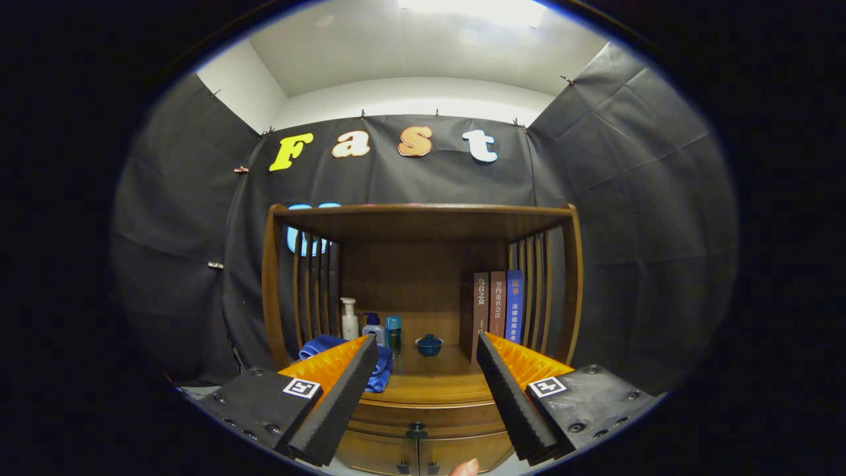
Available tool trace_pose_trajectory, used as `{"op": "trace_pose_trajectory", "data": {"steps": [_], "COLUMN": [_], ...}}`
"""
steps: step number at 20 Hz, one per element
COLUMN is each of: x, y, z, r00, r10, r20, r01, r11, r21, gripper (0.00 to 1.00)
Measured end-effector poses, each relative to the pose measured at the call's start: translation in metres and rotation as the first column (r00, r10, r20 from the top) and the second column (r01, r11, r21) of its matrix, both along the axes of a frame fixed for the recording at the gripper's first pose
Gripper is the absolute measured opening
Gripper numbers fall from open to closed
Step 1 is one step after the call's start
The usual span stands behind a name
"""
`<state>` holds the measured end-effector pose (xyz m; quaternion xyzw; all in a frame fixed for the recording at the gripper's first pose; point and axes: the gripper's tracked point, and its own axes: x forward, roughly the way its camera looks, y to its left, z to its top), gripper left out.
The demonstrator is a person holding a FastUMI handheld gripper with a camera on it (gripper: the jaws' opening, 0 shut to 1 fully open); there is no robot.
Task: Pull open the drawer, take out the items inside it, and place them on the countertop above the cabinet.
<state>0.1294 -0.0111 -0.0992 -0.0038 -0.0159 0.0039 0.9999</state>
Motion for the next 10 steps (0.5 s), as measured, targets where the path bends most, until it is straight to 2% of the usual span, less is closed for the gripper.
{"op": "trace_pose_trajectory", "data": {"steps": [5, 10], "x": [0.037, 0.051], "y": [0.014, 0.024], "z": [-0.094, -0.176], "r00": [0.996, 0.982], "r10": [0.011, 0.024], "r20": [-0.092, -0.185], "r01": [-0.015, -0.039], "r11": [0.999, 0.996], "r21": [-0.046, -0.075], "gripper": [0.98, 0.99]}}
